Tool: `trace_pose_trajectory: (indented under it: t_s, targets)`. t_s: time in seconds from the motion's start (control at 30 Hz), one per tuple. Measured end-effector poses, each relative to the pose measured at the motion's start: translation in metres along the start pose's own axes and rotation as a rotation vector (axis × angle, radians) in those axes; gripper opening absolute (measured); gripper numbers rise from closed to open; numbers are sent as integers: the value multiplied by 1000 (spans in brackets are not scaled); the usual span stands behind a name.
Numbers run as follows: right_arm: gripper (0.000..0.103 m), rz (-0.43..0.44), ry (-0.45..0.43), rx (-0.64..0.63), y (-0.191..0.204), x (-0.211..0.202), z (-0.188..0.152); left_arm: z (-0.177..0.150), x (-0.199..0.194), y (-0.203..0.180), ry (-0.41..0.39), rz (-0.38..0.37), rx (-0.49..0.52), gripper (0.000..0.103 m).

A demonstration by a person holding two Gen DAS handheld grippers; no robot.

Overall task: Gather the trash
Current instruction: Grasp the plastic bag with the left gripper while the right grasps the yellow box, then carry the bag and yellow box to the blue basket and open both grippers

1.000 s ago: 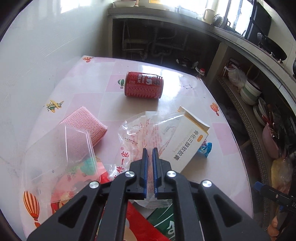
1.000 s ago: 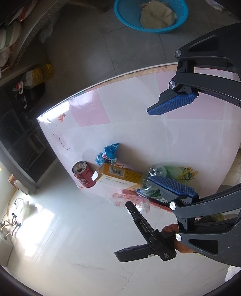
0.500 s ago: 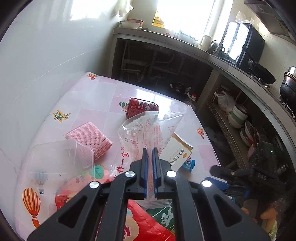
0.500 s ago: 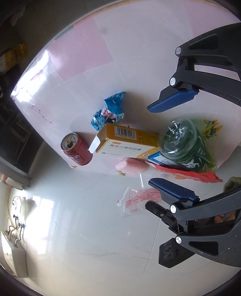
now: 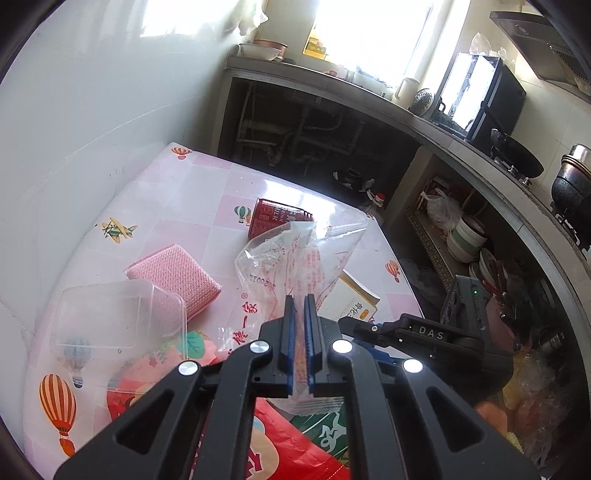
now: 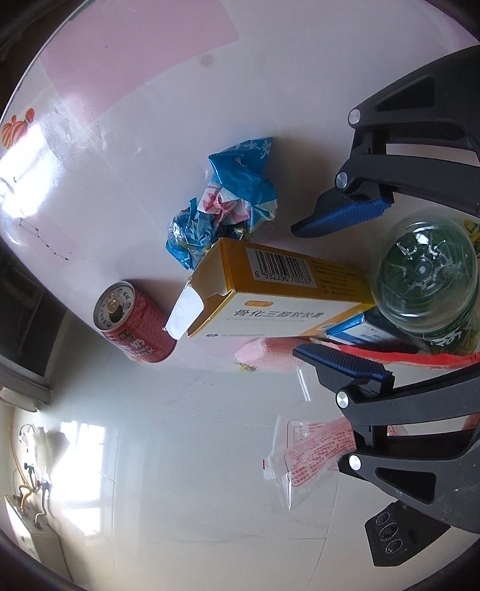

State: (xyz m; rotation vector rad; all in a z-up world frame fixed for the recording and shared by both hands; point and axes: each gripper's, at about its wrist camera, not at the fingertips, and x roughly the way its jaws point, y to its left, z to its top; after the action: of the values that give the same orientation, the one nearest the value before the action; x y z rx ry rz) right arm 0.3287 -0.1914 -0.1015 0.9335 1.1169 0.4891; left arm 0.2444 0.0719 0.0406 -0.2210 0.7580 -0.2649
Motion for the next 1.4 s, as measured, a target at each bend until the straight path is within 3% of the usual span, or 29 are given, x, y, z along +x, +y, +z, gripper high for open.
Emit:
trace_pose_trajectory:
  t_s: [0.2, 0.47, 0.77, 1.2, 1.4]
  targets:
    - [30, 21, 4, 4, 0, 9, -1, 0, -1, -1, -8, -2, -3, 4]
    - [28, -24, -82, -140, 30, -5, -12, 3, -6, -3, -34, 7, 0, 4]
    - [28, -82, -241, -313, 65, -57, -27, 8, -30, -12, -127, 15, 6, 4]
    - [28, -29, -387, -329, 71, -124, -43, 11, -71, -38, -252, -22, 40, 4]
    - [28, 8, -418, -305, 67, -142, -49, 10, -79, -51, -266, -64, 51, 4]
